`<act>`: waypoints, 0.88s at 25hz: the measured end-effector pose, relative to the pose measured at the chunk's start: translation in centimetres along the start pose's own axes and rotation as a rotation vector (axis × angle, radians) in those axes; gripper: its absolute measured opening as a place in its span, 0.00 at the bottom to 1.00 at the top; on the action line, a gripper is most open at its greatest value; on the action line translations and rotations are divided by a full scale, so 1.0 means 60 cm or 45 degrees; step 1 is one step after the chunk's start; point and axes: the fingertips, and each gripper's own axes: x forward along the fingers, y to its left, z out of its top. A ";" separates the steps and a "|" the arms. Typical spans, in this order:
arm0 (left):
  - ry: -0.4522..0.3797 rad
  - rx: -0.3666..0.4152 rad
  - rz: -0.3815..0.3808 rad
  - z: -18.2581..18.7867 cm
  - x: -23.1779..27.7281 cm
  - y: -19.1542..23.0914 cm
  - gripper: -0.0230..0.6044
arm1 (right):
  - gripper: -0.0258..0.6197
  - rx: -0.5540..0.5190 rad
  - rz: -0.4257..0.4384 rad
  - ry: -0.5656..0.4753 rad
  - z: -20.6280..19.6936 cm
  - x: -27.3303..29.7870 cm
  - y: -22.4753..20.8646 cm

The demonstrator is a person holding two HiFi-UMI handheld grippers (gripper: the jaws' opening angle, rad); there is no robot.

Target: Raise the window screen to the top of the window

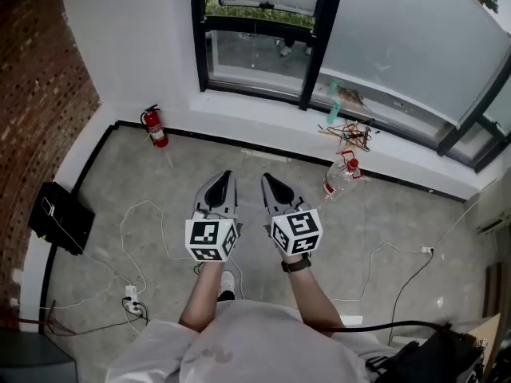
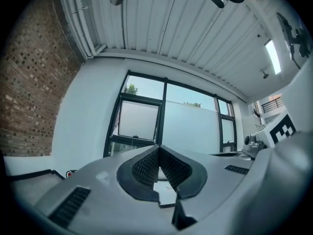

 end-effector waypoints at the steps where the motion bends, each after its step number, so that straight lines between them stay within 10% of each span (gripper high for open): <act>1: -0.012 -0.009 0.009 0.010 0.014 0.029 0.04 | 0.04 -0.010 0.007 0.002 0.007 0.028 0.006; 22: 0.230 -0.093 -0.035 -0.097 0.227 0.345 0.04 | 0.04 0.019 0.023 0.074 -0.034 0.435 -0.004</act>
